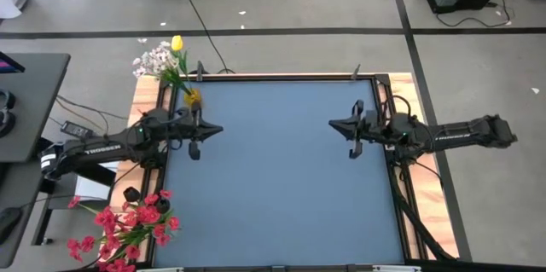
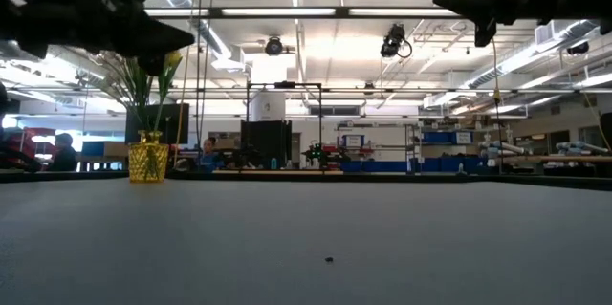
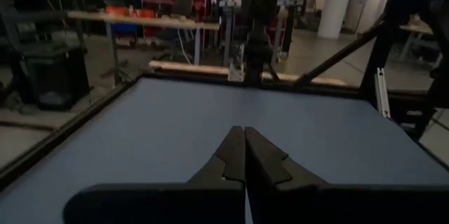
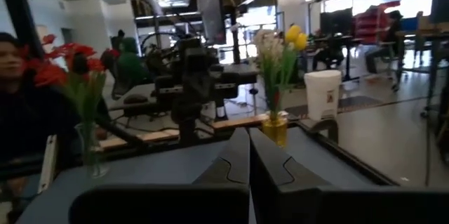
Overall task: Sort flowers into vase by color
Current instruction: Return to Home Position
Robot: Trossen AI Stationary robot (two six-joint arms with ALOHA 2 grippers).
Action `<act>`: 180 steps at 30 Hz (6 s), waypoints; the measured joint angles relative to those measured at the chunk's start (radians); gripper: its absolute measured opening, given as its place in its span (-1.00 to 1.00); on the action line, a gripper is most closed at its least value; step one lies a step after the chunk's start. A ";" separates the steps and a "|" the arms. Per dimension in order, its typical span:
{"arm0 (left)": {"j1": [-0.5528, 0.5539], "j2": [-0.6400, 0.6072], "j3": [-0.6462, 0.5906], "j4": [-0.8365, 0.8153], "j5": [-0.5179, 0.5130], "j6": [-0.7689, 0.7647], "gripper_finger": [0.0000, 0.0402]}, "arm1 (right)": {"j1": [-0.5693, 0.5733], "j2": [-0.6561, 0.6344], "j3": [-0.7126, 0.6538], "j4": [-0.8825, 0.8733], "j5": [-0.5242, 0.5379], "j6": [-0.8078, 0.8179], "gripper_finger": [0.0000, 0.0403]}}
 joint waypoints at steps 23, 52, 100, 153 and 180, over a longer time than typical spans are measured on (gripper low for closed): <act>-0.040 -0.176 -0.181 0.217 0.022 -0.153 -1.00 | -0.188 -0.090 -0.001 -0.077 -0.282 0.057 -0.99; -0.187 -0.478 -0.182 -0.215 -0.186 -0.021 -1.00 | -0.188 -0.248 -0.156 -0.016 -0.249 0.105 -0.99; -0.187 -0.474 -0.183 -0.240 -0.178 0.141 -1.00 | -0.241 -0.295 -0.244 -0.109 -0.322 0.014 -0.98; -0.210 -0.479 -0.183 -0.243 -0.216 0.154 -0.86 | -0.170 -0.604 -0.244 -0.011 -0.275 0.065 -0.69; -0.216 -0.476 -0.183 -0.238 -0.216 0.157 -0.86 | -0.141 -0.598 -0.244 -0.001 -0.295 0.065 -0.69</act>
